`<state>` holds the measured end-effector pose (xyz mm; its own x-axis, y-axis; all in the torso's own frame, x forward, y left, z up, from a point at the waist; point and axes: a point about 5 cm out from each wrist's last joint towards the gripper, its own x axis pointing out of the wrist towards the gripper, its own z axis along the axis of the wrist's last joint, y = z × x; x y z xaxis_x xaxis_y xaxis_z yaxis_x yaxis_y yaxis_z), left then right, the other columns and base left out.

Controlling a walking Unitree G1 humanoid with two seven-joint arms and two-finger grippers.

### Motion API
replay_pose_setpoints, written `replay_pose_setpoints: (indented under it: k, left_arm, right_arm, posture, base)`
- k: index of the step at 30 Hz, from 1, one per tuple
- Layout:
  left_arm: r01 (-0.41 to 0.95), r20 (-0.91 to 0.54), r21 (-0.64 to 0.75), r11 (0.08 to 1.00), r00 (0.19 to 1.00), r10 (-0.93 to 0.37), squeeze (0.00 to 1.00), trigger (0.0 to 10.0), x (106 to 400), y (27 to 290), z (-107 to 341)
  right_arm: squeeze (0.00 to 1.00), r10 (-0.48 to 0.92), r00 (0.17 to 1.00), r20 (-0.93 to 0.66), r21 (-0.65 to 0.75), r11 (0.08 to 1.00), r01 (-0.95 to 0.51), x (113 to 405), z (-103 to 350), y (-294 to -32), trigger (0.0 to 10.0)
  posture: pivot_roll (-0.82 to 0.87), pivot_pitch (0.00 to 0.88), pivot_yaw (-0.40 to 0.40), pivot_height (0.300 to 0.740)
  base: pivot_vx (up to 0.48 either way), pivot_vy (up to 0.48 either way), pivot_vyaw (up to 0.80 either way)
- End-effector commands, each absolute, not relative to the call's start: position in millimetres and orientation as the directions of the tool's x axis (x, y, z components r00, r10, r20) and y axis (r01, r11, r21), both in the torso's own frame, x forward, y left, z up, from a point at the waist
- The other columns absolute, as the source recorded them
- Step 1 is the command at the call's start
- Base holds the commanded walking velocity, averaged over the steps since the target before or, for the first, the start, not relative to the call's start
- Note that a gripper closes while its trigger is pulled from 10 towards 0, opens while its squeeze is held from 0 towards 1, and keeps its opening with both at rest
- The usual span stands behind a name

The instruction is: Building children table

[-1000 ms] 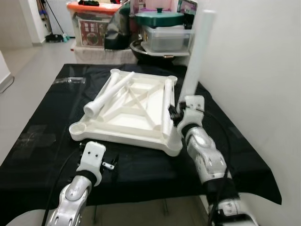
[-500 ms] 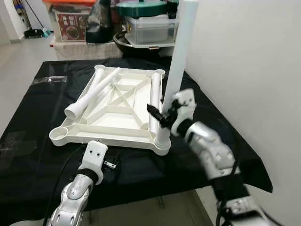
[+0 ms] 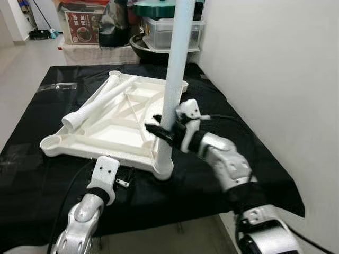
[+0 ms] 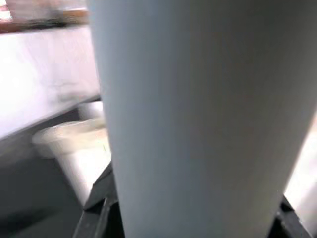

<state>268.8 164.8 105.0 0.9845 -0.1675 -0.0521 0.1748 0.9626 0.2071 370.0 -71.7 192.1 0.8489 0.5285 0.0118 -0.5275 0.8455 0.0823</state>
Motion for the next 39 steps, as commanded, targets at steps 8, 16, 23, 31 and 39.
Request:
replay_pose_setpoints:
  k: [8, 16, 23, 31, 39]
  left_arm:
    - [0.186, -0.069, 0.213, 0.959, 0.982, -0.175, 0.0, 10.0, 266.6, 165.7, 102.7]
    - [0.2, -0.065, 0.216, 0.956, 0.98, -0.191, 0.0, 10.0, 270.5, 162.5, 104.9]
    - [0.19, -0.062, 0.217, 0.958, 0.982, -0.18, 0.0, 10.0, 271.2, 165.6, 104.7]
    - [0.19, -0.053, 0.21, 0.959, 0.982, -0.182, 0.0, 10.0, 272.6, 160.8, 105.9]
    - [0.183, -0.065, 0.207, 0.961, 0.983, -0.173, 0.0, 10.0, 267.8, 163.4, 101.7]
  right_arm:
    - [0.0, -0.07, 0.969, -0.238, 0.109, 0.989, 0.098, 344.8, 138.0, -117.5, 10.0]
    - [1.0, 0.292, 0.956, -0.005, 0.165, 0.943, -0.288, 342.3, 179.0, -90.2, 10.0]
    - [0.0, 0.712, 0.688, 0.14, 0.089, 0.683, -0.725, 345.4, 219.4, -78.3, 10.0]
    - [0.0, 0.935, 0.331, 0.125, -0.002, 0.334, -0.943, 327.9, 221.7, -54.7, 0.9]
    - [0.0, 0.506, 0.861, -0.053, 0.174, 0.854, -0.491, 364.8, 177.2, -70.3, 0.0]
  posture:
    - [0.14, 0.0, -0.08, 0.74]
    - [0.14, 0.0, -0.08, 0.74]
    - [0.14, 0.0, -0.083, 0.74]
    - [0.16, 0.0, -0.105, 0.74]
    - [0.15, 0.0, -0.098, 0.74]
  base:
    - [0.0, 0.0, 0.0]
    - [0.0, 0.0, 0.0]
    - [0.0, 0.0, 0.0]
    - [0.0, 0.0, 0.0]
    - [0.0, 0.0, 0.0]
